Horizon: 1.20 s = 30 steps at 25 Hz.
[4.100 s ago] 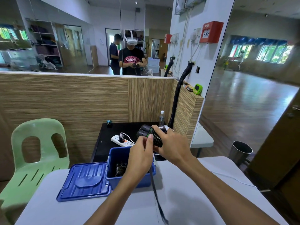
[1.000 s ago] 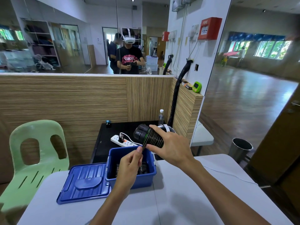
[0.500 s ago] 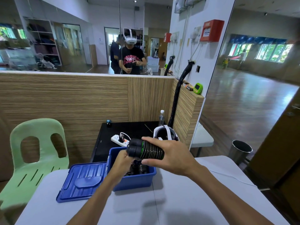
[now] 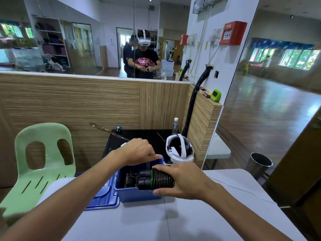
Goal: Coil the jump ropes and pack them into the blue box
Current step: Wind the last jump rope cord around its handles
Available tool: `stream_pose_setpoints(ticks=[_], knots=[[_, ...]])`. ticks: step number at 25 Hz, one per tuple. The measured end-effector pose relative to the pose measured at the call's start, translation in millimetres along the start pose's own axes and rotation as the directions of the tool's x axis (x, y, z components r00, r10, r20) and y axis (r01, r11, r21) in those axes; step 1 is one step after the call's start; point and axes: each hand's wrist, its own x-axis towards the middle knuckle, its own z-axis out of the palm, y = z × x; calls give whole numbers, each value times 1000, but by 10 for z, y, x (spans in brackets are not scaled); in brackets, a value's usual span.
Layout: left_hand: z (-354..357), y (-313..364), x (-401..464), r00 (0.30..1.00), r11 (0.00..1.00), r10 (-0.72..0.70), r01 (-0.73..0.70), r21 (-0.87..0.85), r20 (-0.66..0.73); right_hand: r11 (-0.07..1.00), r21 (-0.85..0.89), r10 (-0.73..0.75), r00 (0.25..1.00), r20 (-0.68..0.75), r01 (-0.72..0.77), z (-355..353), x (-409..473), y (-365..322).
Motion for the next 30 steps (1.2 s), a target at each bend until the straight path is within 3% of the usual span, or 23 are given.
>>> stream_pose_setpoints(ticks=[4, 7, 11, 13, 15, 18, 21, 27, 30], knots=[[-107, 162, 7, 996, 976, -87, 90, 198, -26, 995, -93, 40, 999, 3, -39, -2, 84, -48], [-103, 260, 89, 953, 937, -302, 301, 179, -25, 977, -208, 37, 999, -32, -42, -14, 170, -84], [-120, 344, 27, 918, 911, -384, 394, 124, -101, 965, -213, 137, 986, -90, -153, 33, 243, -108], [-85, 469, -89, 879, 896, -426, 442, 32, -214, 952, -150, 241, 955, -171, -267, 11, 263, -43], [-42, 579, -201, 799, 847, -531, 491, -204, -284, 937, -85, 312, 921, -233, -338, 9, 277, -2], [41, 643, -307, 676, 699, -678, 471, -539, -288, 935, -64, 321, 909, -265, -349, 68, 347, -32], [169, 703, -407, 616, 608, -749, 492, -624, -244, 930, -8, 353, 897, -266, -368, 139, 396, -32], [350, 765, -514, 677, 507, -711, 305, -806, -190, 922, 22, 379, 888, -261, -387, 109, 340, 53], [374, 779, -515, 706, 519, -683, 291, -804, -186, 922, -2, 371, 888, -273, -386, 127, 337, 68]])
